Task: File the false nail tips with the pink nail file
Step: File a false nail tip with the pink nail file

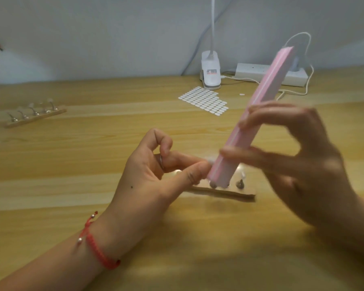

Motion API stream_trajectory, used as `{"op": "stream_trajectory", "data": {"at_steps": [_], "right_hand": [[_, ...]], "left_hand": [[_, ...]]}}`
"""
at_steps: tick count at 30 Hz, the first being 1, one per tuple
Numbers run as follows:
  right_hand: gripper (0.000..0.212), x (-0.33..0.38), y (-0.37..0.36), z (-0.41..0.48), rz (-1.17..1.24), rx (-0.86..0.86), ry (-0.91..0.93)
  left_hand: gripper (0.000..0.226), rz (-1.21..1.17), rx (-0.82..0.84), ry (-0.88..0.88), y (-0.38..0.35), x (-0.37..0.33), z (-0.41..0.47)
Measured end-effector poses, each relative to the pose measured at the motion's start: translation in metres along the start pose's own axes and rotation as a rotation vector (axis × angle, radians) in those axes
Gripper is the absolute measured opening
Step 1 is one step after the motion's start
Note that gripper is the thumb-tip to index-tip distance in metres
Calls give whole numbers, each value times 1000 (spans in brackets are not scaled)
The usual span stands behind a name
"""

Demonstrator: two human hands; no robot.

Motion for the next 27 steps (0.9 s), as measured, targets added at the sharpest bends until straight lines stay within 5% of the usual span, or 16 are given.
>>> {"op": "stream_trajectory", "data": {"at_steps": [11, 17, 27], "right_hand": [[31, 17, -8, -5, 109, 47, 52], [40, -44, 2, -6, 50, -15, -391], [42, 3, -4, -5, 40, 54, -47]], "left_hand": [[52, -32, 3, -9, -1, -1, -1], [59, 35, -29, -14, -3, -3, -1], [50, 67, -29, -55, 2, 0, 0]]}}
Point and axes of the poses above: each hand's wrist, its own z-axis towards the middle knuckle, its own y-axis out of the back of the hand, x = y × z, the point moved 1 cm from there along z, towards the middle knuckle, and after that the axes turned 6 degrees about -z, right-handed, at the moved point
